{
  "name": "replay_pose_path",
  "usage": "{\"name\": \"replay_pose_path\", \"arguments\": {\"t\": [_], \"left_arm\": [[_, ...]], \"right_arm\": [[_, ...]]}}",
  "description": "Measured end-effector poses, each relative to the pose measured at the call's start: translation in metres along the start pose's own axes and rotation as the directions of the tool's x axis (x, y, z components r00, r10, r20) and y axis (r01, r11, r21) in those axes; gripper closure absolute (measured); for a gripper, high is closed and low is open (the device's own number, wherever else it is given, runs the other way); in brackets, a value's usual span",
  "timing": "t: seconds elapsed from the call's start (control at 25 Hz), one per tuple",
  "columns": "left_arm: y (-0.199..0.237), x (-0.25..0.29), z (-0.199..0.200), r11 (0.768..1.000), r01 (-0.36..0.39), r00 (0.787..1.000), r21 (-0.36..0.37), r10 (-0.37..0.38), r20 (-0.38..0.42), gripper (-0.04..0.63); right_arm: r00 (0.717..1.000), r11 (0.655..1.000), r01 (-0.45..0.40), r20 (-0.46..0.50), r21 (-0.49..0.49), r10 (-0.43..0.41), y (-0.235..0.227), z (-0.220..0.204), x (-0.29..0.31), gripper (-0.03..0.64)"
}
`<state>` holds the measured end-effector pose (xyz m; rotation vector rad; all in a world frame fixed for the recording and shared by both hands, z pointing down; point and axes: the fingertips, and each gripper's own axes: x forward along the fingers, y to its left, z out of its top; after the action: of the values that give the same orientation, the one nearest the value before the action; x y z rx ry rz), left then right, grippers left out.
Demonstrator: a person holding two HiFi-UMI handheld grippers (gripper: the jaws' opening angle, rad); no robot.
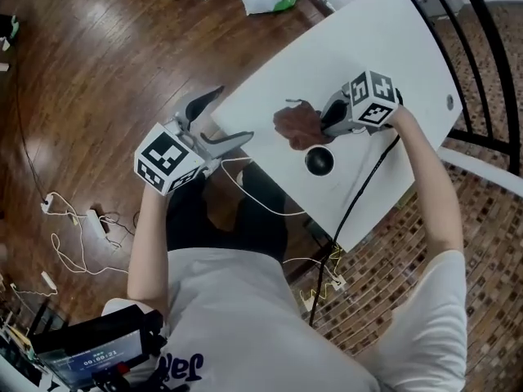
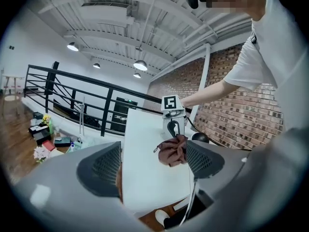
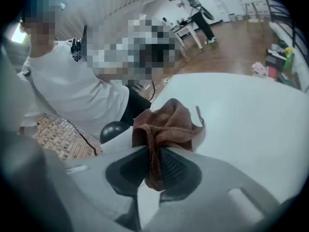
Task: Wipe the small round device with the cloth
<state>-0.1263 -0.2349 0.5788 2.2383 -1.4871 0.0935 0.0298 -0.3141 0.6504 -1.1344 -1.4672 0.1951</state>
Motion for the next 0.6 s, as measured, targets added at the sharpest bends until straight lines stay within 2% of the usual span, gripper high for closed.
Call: {"name": "replay_pose_path", "arguments": {"t": [0.2,0.32,0.4,0.48,0.52,0.6], "left_arm": [[-0.008,0.011,0.008,0.999,0.032,0.999,0.029,-0.032,-0.008,0.146],[-0.013,0.006,0.020,0.998,0.035,0.999,0.048,-0.036,0.007,0.150],[-0.009,-0.004,0.031,0.998,0.019,0.999,0.053,-0.020,0.026,0.154],[-0.003,-0.016,0.042,0.999,-0.008,0.999,0.051,0.005,0.049,0.156],[0.000,-0.022,0.047,0.999,-0.022,0.998,0.050,0.019,0.060,0.158],[0.001,-0.034,0.058,0.998,-0.045,0.996,0.052,0.041,0.075,0.158]], "right_arm": [[0.993,0.988,0.108,0.031,0.107,-0.112,0.006,-0.040,-0.004,0.580],[0.970,0.980,0.174,0.155,0.101,-0.188,0.015,-0.015,-0.029,0.580],[0.949,0.981,0.190,0.249,0.043,-0.195,0.033,0.028,-0.048,0.580],[0.947,0.982,0.181,0.279,-0.051,-0.160,0.060,0.072,-0.054,0.580],[0.956,0.981,0.167,0.258,-0.102,-0.136,0.075,0.089,-0.049,0.580],[0.985,0.972,0.116,0.147,-0.204,-0.087,0.106,0.106,-0.024,0.580]]}}
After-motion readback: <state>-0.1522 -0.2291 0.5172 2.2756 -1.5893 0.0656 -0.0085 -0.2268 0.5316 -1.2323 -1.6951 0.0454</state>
